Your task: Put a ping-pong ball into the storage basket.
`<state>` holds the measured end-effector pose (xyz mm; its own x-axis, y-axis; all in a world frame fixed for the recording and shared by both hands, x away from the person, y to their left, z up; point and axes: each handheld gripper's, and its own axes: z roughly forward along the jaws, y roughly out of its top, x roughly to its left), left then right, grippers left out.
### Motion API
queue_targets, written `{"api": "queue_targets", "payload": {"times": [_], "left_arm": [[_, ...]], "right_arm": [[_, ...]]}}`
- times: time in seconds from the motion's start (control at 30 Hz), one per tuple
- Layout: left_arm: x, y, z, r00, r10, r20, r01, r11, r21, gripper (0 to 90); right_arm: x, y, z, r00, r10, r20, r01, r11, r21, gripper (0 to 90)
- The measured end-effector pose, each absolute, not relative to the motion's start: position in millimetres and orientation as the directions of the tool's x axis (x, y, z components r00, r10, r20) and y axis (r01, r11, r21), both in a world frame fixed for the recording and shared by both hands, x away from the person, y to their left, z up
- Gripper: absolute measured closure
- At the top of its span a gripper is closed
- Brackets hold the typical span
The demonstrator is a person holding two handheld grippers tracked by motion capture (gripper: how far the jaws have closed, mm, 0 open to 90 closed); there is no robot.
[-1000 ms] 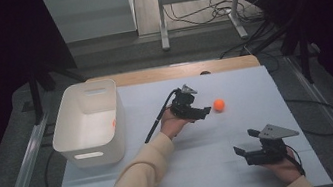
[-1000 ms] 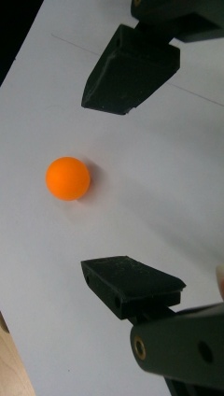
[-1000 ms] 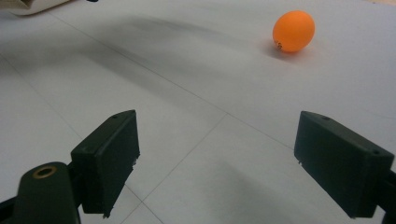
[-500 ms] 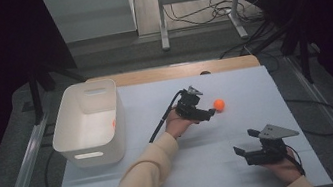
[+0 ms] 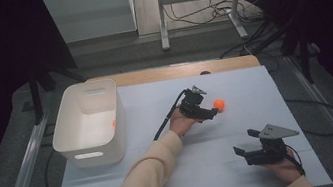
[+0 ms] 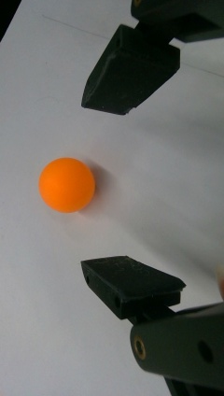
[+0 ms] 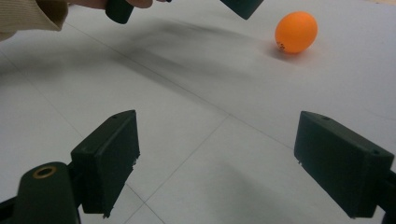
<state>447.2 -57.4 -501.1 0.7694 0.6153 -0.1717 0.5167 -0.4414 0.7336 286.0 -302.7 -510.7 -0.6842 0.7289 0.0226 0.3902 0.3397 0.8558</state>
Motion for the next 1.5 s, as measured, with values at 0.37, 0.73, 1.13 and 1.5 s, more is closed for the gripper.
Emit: {"api": "queue_targets", "payload": {"times": [0.37, 0.73, 1.13, 1.5], "left_arm": [[455, -66, -506, 0.765, 0.619, -0.175, 0.527, -0.448, 0.722, 20.6], [461, -73, -509, 0.764, 0.621, -0.176, 0.533, -0.455, 0.713, 20.5], [467, -86, -511, 0.771, 0.612, -0.178, 0.532, -0.464, 0.709, 20.5], [480, -99, -518, 0.760, 0.627, -0.169, 0.547, -0.476, 0.689, 20.7]], "right_arm": [[286, -303, -510, -0.687, 0.727, 0.027, 0.390, 0.336, 0.857, 14.5], [286, -302, -511, -0.688, 0.726, 0.030, 0.394, 0.338, 0.855, 14.6], [287, -303, -510, -0.686, 0.727, 0.033, 0.395, 0.334, 0.856, 14.5], [286, -303, -510, -0.685, 0.728, 0.032, 0.393, 0.332, 0.857, 14.5]]}}
